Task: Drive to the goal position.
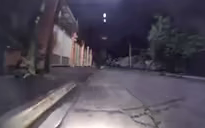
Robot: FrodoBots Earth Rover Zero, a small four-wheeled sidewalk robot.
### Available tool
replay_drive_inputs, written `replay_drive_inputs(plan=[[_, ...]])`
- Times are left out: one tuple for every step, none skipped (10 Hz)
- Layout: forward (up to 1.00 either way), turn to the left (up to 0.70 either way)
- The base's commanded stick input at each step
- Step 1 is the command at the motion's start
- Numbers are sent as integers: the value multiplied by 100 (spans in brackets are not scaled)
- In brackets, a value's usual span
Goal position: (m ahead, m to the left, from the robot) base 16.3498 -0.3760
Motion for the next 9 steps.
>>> replay_drive_inputs(plan=[[50, 0], [50, 0], [50, 0], [50, 0], [50, 0], [50, 0], [50, -8], [50, -20], [50, -32]])
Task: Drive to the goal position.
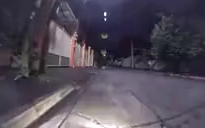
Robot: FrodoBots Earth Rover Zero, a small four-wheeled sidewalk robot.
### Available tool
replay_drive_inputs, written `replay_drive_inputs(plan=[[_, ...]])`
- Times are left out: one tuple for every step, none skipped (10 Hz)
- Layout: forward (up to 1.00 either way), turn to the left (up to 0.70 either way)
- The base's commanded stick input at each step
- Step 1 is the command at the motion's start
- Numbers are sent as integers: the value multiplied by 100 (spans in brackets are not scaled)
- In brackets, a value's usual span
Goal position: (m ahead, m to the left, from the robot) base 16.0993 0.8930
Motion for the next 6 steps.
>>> replay_drive_inputs(plan=[[50, -48], [50, -50], [50, -50], [50, -50], [50, -50], [50, -50]])
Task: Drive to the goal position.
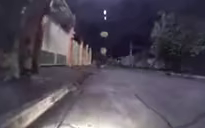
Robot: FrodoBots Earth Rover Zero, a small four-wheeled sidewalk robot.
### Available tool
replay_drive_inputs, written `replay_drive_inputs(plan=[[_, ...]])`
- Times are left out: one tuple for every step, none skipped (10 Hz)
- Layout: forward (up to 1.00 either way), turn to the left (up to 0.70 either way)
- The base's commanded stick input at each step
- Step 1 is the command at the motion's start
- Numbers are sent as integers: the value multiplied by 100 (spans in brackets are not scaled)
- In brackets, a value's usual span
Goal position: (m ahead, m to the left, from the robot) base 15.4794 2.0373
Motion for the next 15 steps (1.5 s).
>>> replay_drive_inputs(plan=[[50, -43], [50, -11], [50, 0], [50, 0], [50, 0], [50, 0], [50, 0], [50, 0], [50, 0], [50, 0], [50, 0], [50, 9], [50, 28], [50, 49], [50, 50]])
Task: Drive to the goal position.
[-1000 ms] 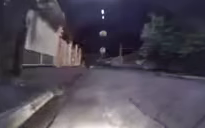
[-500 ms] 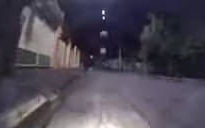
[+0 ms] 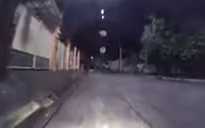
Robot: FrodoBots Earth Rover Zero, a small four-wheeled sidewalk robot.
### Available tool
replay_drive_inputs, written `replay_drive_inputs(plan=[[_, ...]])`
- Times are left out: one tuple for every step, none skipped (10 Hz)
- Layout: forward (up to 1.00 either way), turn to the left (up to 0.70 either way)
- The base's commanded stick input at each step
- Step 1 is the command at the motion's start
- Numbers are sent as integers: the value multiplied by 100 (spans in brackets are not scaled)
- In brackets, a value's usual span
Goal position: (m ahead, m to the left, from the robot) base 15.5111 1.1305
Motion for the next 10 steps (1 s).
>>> replay_drive_inputs(plan=[[50, 50], [50, 17], [50, 0], [50, 0], [50, 0], [50, 0], [50, 0], [50, 0], [50, 0], [50, 0]])
